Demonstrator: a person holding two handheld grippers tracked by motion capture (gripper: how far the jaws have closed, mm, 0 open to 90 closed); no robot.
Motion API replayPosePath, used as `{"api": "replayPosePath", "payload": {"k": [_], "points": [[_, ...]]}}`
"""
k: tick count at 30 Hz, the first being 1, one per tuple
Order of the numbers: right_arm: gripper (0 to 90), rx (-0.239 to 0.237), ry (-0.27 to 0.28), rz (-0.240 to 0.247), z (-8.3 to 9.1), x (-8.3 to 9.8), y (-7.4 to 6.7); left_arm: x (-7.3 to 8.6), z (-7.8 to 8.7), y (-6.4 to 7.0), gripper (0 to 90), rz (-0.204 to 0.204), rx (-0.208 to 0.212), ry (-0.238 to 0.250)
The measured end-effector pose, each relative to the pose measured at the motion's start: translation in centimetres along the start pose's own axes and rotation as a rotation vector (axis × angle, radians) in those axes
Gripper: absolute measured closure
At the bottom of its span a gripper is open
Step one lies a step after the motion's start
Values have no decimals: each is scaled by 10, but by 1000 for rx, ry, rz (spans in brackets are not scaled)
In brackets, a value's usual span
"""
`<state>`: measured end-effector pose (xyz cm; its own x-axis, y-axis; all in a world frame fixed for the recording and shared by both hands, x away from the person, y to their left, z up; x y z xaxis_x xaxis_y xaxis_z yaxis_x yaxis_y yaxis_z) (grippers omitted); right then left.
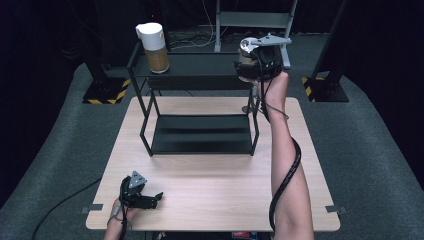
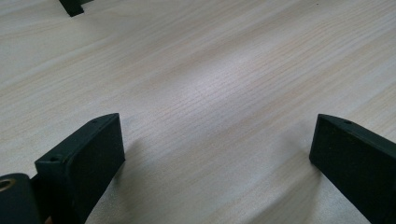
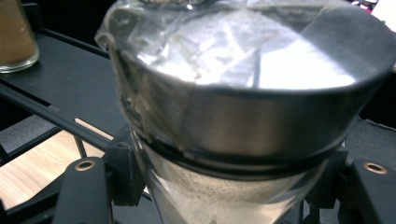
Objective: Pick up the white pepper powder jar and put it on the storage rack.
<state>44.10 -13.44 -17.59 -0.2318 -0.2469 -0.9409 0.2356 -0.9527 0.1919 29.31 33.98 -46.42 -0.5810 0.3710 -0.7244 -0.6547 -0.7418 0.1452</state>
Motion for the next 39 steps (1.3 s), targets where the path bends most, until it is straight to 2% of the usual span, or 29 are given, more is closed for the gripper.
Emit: {"api": "replayPosePath", "payload": {"k": [13,27,39], "points": [[306,1,-15,-32,-12,-6,2,0,0,0,26,0,0,1],[306,27,-39,-44,-25,-15,3,0,0,0,26,-4,3,-1],[306,12,-75,-66,-39,-21,5,0,0,-1,26,-9,8,-2]]}}
Point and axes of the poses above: each handheld gripper's, and its own axes: z roughly backward along the jaws, x roughly out of its underside, y roughly to its right, the point moved 4 cm from there along -z, roughly forward along the jaws, and after that the axes turned 12 degrees about x, right-handed, at the moved point
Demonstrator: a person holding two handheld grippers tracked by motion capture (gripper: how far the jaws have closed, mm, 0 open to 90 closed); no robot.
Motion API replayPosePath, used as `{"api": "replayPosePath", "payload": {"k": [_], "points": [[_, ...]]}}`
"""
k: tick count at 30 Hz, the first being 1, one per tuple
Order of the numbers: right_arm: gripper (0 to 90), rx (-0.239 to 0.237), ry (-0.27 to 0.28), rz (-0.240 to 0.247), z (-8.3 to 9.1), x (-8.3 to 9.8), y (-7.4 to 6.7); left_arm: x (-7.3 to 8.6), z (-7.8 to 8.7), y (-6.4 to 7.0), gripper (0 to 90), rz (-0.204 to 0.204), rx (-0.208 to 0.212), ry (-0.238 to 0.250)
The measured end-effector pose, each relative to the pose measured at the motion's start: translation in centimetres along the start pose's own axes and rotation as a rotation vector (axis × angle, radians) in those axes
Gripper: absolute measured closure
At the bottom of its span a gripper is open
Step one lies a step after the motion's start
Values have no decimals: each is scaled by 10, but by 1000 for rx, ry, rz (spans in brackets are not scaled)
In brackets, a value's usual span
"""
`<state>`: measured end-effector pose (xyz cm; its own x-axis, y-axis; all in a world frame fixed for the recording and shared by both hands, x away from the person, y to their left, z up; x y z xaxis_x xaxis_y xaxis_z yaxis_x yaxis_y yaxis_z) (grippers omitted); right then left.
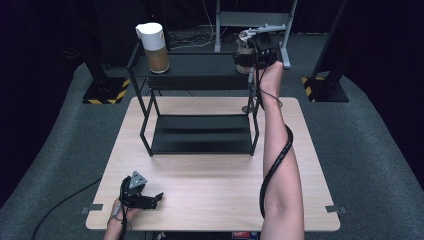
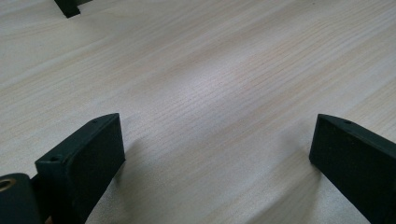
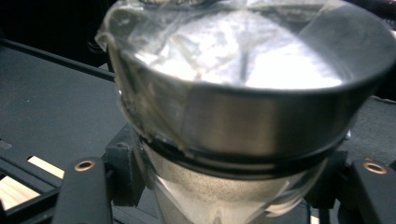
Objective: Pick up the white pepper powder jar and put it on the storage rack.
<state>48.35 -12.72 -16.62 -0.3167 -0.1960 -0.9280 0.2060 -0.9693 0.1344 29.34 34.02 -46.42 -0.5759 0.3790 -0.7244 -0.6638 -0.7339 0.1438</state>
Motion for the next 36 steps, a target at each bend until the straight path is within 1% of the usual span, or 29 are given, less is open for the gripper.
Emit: {"api": "replayPosePath", "payload": {"k": [3,6,11,15,18,25,36], "points": [[306,0,-16,9,-3,-1,-1,0,0,0,26,0,0,0],[306,-8,-26,-5,-5,-2,2,0,0,0,26,0,0,0],[306,-22,-51,3,-7,-7,4,0,0,0,26,0,0,0],[306,-35,-59,-18,-9,-7,7,0,0,0,26,0,0,0],[306,-34,-66,-11,-8,-9,7,0,0,0,26,0,0,0],[306,-35,-72,-18,-9,-9,7,0,0,0,26,-1,0,1],[303,-33,-85,-12,-9,-12,7,0,0,0,26,0,0,0]]}}
Point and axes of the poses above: each handheld gripper's, and its own axes: z roughly backward along the jaws, x roughly out of its underside, y roughly to its right, the point moved 4 cm from there along -z, roughly forward along the jaws, and after that the axes turned 12 degrees about x, right-handed, at the moved point
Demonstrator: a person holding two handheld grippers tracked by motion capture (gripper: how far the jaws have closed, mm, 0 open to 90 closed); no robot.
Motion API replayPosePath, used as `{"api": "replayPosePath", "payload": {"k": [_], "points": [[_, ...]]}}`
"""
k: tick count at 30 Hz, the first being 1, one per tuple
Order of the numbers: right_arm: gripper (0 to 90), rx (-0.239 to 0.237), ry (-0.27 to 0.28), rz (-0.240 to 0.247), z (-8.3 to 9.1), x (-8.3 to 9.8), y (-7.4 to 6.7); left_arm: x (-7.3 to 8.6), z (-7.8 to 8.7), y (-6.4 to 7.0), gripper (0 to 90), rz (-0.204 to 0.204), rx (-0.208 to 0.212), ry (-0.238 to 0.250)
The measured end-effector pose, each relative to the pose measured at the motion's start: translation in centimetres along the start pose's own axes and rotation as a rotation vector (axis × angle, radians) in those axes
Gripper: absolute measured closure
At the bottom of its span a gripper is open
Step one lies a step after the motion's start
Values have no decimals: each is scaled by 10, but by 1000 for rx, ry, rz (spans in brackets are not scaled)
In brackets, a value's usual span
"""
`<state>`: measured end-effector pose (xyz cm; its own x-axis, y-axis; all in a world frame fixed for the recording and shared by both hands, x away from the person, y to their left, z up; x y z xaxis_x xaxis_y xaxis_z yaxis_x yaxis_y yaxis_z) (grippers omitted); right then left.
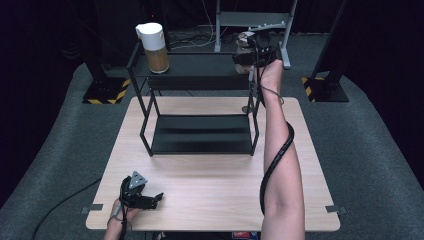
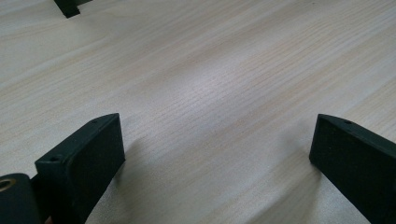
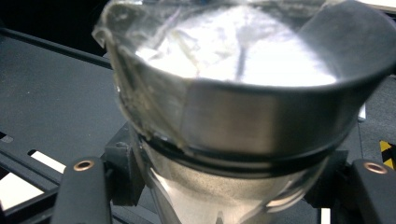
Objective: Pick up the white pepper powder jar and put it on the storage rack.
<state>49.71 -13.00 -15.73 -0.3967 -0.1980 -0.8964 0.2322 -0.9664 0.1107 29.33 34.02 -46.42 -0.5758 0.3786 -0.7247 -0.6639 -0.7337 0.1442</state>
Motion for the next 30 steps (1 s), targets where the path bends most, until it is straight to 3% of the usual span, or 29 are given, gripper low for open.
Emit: {"api": "replayPosePath", "payload": {"k": [5,9,13,17,24,30], "points": [[160,15,-36,14,0,-4,1,0,0,0,26,-1,0,0],[49,-15,-27,18,12,-3,8,0,0,0,26,-1,1,0],[25,-40,-41,72,29,-3,11,0,0,0,26,-1,1,0],[12,-71,-22,117,48,10,16,0,0,0,25,-1,0,0],[7,-115,38,185,78,57,19,0,0,0,25,0,0,0],[2,-154,39,229,91,125,12,0,0,0,25,1,0,1]]}}
Point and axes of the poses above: each handheld gripper's, and its own axes: z roughly backward along the jaws, x roughly out of its underside, y roughly to its right, the point moved 4 cm from there along -z, roughly forward along the jaws, and after that the axes turned 12 degrees about x, right-handed, at the moved point
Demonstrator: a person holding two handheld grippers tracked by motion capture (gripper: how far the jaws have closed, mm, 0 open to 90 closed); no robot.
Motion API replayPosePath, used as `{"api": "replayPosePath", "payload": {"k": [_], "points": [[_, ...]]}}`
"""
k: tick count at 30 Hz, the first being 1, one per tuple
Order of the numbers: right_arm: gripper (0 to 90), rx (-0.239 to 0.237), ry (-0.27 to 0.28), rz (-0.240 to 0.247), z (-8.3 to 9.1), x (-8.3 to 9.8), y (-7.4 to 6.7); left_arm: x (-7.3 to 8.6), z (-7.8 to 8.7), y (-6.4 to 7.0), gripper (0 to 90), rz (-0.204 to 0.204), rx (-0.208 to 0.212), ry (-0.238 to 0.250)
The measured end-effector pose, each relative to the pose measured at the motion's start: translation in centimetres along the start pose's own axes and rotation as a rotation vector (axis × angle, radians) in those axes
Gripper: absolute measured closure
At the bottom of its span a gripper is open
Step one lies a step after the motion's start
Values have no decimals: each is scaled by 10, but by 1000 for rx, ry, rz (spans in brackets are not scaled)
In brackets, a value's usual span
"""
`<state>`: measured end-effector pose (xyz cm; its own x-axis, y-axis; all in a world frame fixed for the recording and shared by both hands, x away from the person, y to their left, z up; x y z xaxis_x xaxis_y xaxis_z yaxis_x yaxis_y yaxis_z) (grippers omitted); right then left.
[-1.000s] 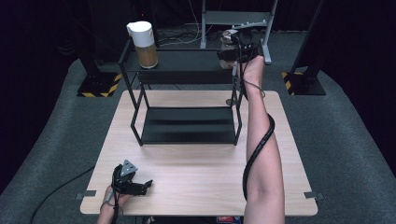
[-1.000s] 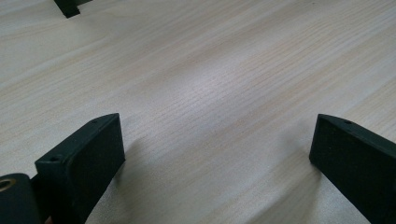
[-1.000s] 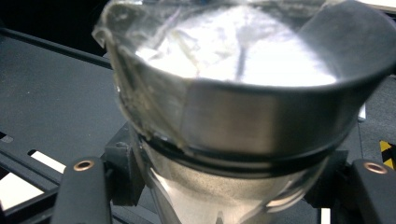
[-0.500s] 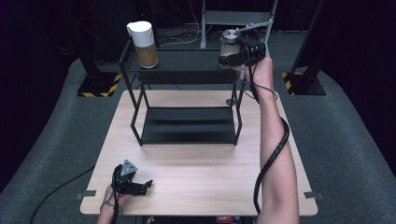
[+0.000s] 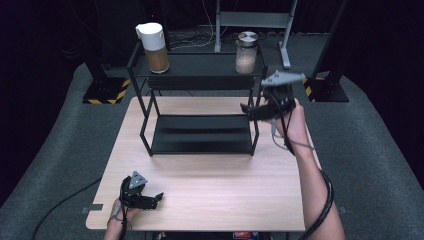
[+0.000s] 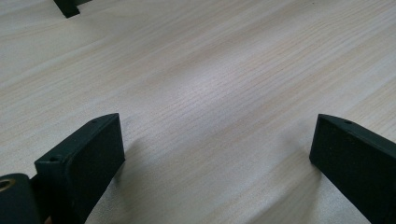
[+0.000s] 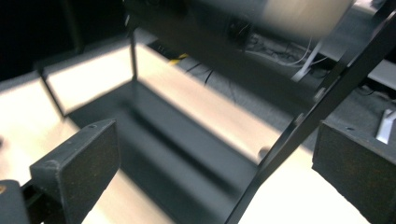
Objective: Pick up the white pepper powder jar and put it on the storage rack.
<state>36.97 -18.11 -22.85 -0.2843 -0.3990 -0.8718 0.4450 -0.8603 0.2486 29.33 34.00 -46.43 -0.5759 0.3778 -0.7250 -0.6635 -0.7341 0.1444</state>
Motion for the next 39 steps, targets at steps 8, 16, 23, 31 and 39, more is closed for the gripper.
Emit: {"api": "replayPosePath", "payload": {"k": [8,16,23,31,39], "points": [[0,-83,-129,-22,-23,119,-32,0,0,0,24,-3,-1,-2],[0,-90,-197,-130,-37,213,-61,0,0,0,24,-1,-3,-1],[0,-54,-161,-152,-26,239,-76,0,0,0,24,1,-3,-1],[0,-78,-206,-134,-31,234,-76,0,0,1,24,2,-6,0],[0,-93,-221,-111,-33,231,-77,0,0,1,24,0,-8,0]]}}
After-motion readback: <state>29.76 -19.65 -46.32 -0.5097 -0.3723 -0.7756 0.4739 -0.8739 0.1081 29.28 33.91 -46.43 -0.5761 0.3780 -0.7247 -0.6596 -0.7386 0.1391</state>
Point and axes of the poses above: each handheld gripper's, and its own axes: z roughly backward along the jaws, x roughly out of its underside, y roughly to its right, the point moved 4 cm from there along -z, roughly forward along the jaws, and after that the axes turned 12 degrees about x, right-handed, at the moved point
